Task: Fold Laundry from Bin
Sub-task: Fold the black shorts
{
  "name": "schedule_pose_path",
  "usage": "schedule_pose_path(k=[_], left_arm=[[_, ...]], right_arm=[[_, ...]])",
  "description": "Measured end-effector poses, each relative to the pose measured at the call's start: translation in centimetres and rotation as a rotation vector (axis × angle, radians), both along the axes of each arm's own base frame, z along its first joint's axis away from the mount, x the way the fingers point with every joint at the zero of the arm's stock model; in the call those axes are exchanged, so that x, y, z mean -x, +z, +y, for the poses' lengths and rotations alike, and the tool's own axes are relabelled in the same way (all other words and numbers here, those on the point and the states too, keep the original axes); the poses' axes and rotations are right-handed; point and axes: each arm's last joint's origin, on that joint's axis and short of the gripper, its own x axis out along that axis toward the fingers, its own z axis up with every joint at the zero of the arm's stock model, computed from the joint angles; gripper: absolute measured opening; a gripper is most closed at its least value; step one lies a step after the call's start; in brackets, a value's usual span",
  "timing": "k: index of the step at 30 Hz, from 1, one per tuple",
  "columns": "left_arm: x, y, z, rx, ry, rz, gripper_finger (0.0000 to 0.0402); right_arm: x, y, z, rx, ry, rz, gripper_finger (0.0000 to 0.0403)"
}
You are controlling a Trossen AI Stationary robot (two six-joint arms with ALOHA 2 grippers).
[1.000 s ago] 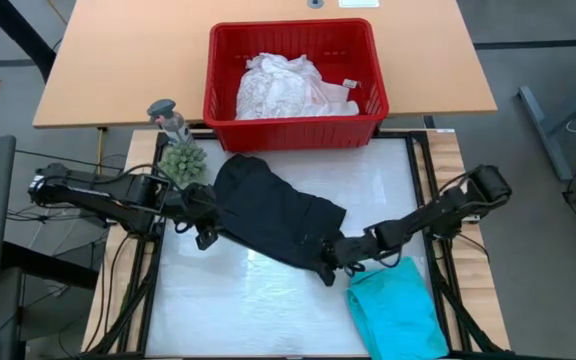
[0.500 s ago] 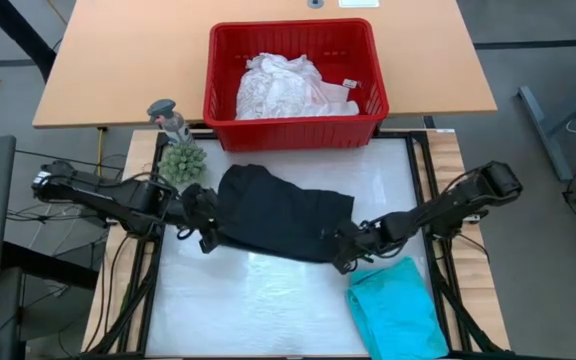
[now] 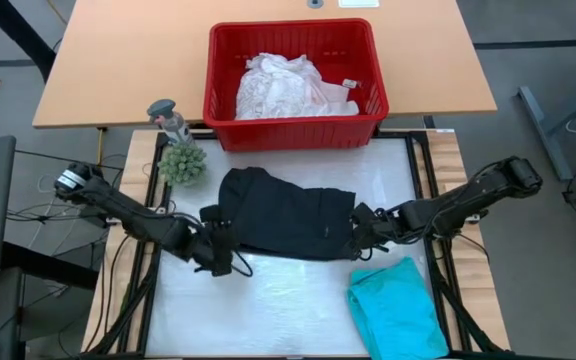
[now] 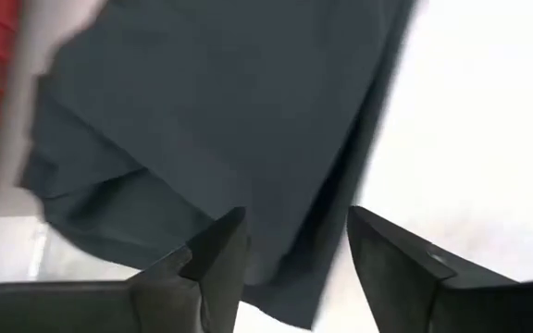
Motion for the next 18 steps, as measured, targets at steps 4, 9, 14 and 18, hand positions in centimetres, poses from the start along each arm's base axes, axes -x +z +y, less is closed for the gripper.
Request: schedule_pose_path(k=[4,9,14,18], left_arm=[[1.0,-0.2,-0.7,-0.083,0.005,-0.046,0.0206],[4.5,-1.8,-1.1,0.022,-0.024,-0.117,0.0213],[5.4,-3.9,-1.8,0.158,-0.061,-0.257,0.0213],[5.6,-5.3,-1.3,0.058,0.026,-0.246,0.0213]], right_arm=[[-0.4,0.2,0.1,0.01,0.037,-0.041,0.002],[-1.2,0.8,0.1,0.022,0.073,-0.124,0.0019],[-2.5,0.9,-0.6,0.06,0.087,-0.201,0.0018],[-3.7,0.1,-1.3,0.077,0.083,-0.206,0.0018]])
